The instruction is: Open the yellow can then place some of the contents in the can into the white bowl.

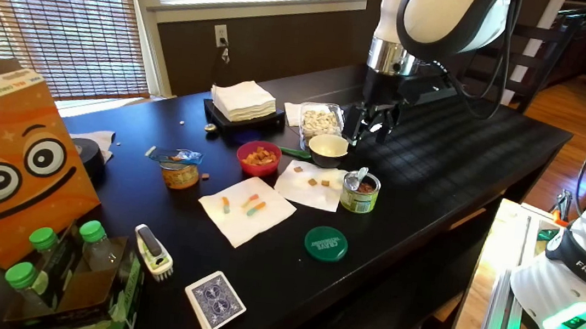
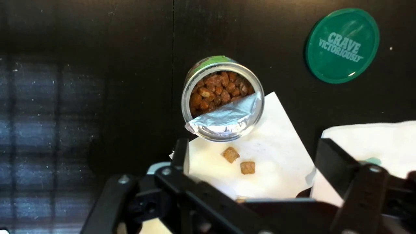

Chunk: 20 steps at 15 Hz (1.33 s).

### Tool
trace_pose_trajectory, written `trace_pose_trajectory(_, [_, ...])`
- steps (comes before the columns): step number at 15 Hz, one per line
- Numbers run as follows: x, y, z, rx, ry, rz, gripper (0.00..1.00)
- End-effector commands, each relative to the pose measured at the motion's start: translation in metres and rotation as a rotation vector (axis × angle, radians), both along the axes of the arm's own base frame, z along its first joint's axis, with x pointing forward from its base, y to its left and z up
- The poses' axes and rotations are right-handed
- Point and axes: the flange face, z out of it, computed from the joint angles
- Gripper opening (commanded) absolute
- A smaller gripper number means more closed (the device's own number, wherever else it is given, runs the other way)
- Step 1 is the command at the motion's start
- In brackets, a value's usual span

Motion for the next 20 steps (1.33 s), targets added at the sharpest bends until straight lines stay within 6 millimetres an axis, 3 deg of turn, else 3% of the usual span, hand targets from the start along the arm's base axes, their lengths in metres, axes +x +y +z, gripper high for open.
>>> trace_pose_trajectory(1, [0.001,0.003,0.002,-0.039,-0.008,0.171,0.73])
trace_pose_trajectory(11, [-0.005,0.003,-0.022,-0.010,0.045,0.391,0.01])
trace_pose_trajectory(20, [-0.012,0.006,-0.056,0.006,0.128,0.376,0.00])
